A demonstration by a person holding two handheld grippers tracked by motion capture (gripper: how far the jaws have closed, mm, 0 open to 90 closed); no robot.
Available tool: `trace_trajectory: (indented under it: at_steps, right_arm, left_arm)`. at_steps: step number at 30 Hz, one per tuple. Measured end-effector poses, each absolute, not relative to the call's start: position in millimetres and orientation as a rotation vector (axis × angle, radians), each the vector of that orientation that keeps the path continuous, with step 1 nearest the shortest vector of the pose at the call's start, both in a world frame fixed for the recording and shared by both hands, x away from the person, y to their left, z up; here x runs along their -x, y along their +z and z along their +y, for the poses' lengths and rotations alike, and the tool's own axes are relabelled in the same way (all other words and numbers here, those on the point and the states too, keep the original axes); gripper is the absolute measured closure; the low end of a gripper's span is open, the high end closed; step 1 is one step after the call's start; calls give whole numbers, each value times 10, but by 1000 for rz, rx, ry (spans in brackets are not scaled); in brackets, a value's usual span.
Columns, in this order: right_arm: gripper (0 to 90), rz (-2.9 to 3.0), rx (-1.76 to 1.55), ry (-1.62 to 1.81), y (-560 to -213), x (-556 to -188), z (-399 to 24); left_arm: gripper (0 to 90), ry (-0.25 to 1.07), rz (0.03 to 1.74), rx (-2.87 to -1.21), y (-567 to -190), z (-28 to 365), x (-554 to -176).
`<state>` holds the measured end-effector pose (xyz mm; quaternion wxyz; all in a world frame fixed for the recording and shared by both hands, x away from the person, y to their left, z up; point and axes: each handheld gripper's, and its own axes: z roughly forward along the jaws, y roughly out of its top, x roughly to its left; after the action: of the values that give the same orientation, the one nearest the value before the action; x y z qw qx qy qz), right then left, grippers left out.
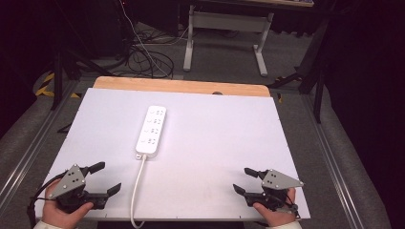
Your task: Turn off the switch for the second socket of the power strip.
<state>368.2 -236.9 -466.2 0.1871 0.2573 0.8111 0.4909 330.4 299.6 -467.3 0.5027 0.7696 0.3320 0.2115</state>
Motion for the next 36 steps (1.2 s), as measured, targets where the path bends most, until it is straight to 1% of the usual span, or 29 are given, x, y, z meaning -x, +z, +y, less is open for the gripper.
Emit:
trace_trajectory:
  at_steps: [9,17,19,22,23,26,30,36]
  right_arm:
    - [348,2298,-711,1370,-4671,-3672,-2347]
    - [357,2307,-712,1376,-4690,-3675,-2326]
    - [358,2306,-711,1376,-4689,-3674,-2326]
    - [360,2307,-712,1378,-4694,-3676,-2327]
    - [360,2309,-712,1379,-4695,-3676,-2325]
    - [360,2310,-712,1377,-4695,-3674,-2315]
    - [360,2311,-714,1369,-4696,-3667,-2307]
    - [361,2314,-716,1364,-4704,-3672,-2302]
  left_arm:
    - [127,527,770,-1866,-4636,2990,-3294]
    - [123,547,781,-1866,-4606,2989,-3292]
    - [133,540,775,-1872,-4591,2988,-3290]
    - [185,524,766,-1890,-4566,2983,-3284]
    - [185,520,766,-1892,-4556,2983,-3287]
    - [223,498,769,-1891,-4511,2984,-3300]
    - [252,481,768,-1888,-4434,2980,-3327]
    - [268,471,754,-1914,-4301,2941,-3414]
